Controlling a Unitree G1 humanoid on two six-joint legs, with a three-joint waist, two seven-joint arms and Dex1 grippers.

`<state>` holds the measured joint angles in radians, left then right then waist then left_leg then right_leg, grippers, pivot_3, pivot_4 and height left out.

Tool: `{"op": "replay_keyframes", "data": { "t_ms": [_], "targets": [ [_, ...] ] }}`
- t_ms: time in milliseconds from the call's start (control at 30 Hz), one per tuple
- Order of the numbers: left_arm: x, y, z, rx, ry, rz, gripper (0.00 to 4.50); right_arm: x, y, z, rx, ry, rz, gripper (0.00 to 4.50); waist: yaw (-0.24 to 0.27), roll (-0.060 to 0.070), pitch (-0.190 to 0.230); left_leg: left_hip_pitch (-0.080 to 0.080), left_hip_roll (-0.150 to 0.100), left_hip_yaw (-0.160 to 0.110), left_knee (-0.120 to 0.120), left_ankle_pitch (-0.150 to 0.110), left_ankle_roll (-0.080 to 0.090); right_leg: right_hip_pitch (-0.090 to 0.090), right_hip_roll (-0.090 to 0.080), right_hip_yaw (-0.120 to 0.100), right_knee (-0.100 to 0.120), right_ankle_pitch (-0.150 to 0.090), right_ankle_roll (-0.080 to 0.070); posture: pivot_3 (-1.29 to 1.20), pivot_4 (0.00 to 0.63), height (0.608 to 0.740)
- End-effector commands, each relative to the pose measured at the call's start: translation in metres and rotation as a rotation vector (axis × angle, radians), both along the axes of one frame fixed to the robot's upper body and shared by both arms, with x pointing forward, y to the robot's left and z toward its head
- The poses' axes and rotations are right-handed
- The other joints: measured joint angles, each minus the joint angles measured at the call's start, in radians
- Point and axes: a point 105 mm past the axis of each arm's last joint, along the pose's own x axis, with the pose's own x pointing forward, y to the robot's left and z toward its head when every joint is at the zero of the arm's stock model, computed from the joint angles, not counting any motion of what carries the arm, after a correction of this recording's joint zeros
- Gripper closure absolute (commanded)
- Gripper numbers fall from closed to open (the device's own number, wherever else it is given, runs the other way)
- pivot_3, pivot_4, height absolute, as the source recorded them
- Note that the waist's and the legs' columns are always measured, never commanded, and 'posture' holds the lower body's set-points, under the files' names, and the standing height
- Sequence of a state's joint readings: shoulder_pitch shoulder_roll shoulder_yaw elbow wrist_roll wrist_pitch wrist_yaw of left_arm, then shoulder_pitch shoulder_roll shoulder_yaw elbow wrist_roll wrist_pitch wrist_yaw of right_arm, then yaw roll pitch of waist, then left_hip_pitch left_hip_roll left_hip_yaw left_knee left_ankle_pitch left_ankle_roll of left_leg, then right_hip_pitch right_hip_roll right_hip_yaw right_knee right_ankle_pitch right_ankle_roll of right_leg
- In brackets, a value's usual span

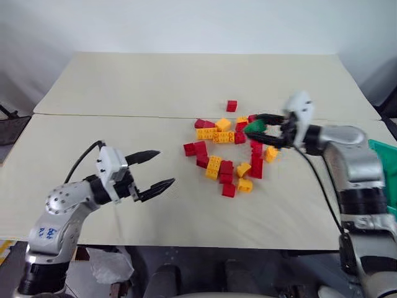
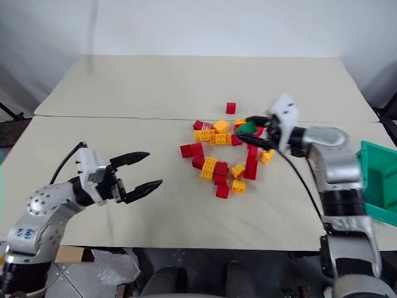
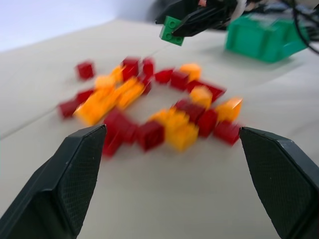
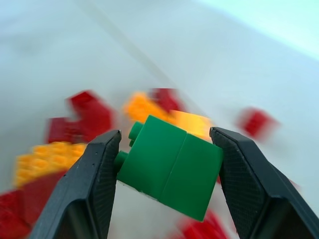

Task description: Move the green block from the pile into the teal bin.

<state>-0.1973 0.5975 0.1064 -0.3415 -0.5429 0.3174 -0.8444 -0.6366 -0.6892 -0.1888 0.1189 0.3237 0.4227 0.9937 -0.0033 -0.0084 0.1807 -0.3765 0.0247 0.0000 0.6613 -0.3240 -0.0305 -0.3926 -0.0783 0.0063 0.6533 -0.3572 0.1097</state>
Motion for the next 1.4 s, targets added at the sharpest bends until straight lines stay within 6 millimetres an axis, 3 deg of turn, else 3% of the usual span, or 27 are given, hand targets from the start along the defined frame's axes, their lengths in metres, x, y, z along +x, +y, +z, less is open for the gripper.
{"op": "replay_keyframes", "data": {
  "t_ms": [33,167,233,300,633,767,833,967,1033,1100,1267,1400],
  "targets": [
    [-0.002,-0.018,0.004,0.005,-0.014,-0.095,0.0,-0.019,-0.054,0.033,0.057,-0.117,-0.198,1.99,0.0,0.0,0.0,0.0,0.0,0.0,0.0,0.0,0.0,0.0,0.0,0.0,0.0,0.0,0.0,0.0,0.15,0.74],
    [-0.001,-0.032,0.002,0.024,-0.01,-0.181,0.0,-0.041,-0.113,0.034,0.035,-0.132,-0.418,1.99,-0.001,0.0,0.0,0.0,0.0,0.004,0.0,0.0,0.001,0.0,0.001,0.0,-0.001,0.001,0.001,0.0,0.15,0.74],
    [0.004,-0.038,0.001,0.018,-0.007,-0.213,0.0,-0.061,-0.153,0.023,0.022,-0.092,-0.58,1.99,0.001,0.0,0.0,0.001,0.001,0.007,0.0,0.0,0.001,0.0,0.002,0.0,-0.001,0.001,0.001,0.0,0.15,0.74],
    [0.006,-0.04,0.001,0.016,-0.008,-0.228,0.0,-0.074,-0.175,0.013,0.006,-0.061,-0.667,1.99,0.002,0.0,0.0,0.002,0.0,0.008,0.001,0.0,0.001,0.0,0.003,0.0,-0.003,0.001,0.001,0.0,0.15,0.74],
    [0.01,-0.035,0.001,0.012,-0.012,-0.208,0.0,-0.083,-0.212,-0.026,0.044,0.055,-0.881,1.99,-0.023,0.0,0.0,0.007,0.0,0.016,0.001,0.002,0.005,0.001,0.006,0.017,-0.003,0.001,0.002,0.0,0.15,0.74],
    [0.011,-0.031,0.002,0.012,-0.015,-0.187,0.0,-0.08,-0.216,-0.034,0.031,0.077,-0.902,0.67,-0.023,0.0,0.0,0.007,0.0,0.016,0.002,0.002,0.005,0.0,0.007,0.022,-0.002,0.002,0.004,0.0,0.15,0.74],
    [0.013,-0.027,0.004,0.007,-0.016,-0.165,0.0,-0.076,-0.211,-0.023,0.037,0.022,-0.879,0.02,-0.023,0.0,0.0,0.007,0.0,0.017,0.002,0.002,0.005,0.0,0.007,0.023,-0.003,0.003,0.005,0.0,0.15,0.74],
    [0.018,-0.013,0.007,-0.001,-0.016,-0.096,0.0,-0.068,-0.181,0.003,0.062,-0.09,-0.709,0.02,-0.026,0.0,0.0,0.007,0.0,0.02,0.002,0.002,0.005,-0.001,0.01,0.026,-0.002,0.003,0.005,0.0,0.15,0.74],
    [0.02,0.0,0.005,0.011,-0.014,-0.038,0.0,-0.067,-0.151,0.017,0.087,-0.167,-0.535,0.02,-0.026,0.0,0.0,0.008,0.001,0.02,0.002,0.002,0.005,-0.001,0.013,0.027,-0.002,0.003,0.006,0.0,0.15,0.74],
    [0.021,0.015,0.001,0.044,-0.012,0.017,0.0,-0.068,-0.113,0.019,0.072,-0.177,-0.341,0.02,-0.027,0.0,0.0,0.008,0.003,0.02,0.001,0.001,0.005,-0.001,0.015,0.027,-0.003,0.004,0.006,0.0,0.15,0.74],
    [0.012,0.057,-0.016,0.114,0.031,0.163,0.0,-0.077,-0.029,-0.021,-0.037,-0.086,0.07,0.02,-0.025,0.0,0.0,0.007,0.005,0.019,0.001,-0.001,0.006,-0.001,0.011,0.027,-0.004,0.005,0.005,0.0,0.15,0.74],
    [0.002,0.081,-0.027,0.161,0.046,0.255,0.0,-0.092,0.002,-0.057,-0.176,-0.058,0.309,0.02,-0.017,0.0,0.0,0.006,0.003,0.018,0.001,-0.004,0.012,-0.001,0.005,0.024,-0.007,0.005,0.006,0.0,0.15,0.74]
  ]
}}
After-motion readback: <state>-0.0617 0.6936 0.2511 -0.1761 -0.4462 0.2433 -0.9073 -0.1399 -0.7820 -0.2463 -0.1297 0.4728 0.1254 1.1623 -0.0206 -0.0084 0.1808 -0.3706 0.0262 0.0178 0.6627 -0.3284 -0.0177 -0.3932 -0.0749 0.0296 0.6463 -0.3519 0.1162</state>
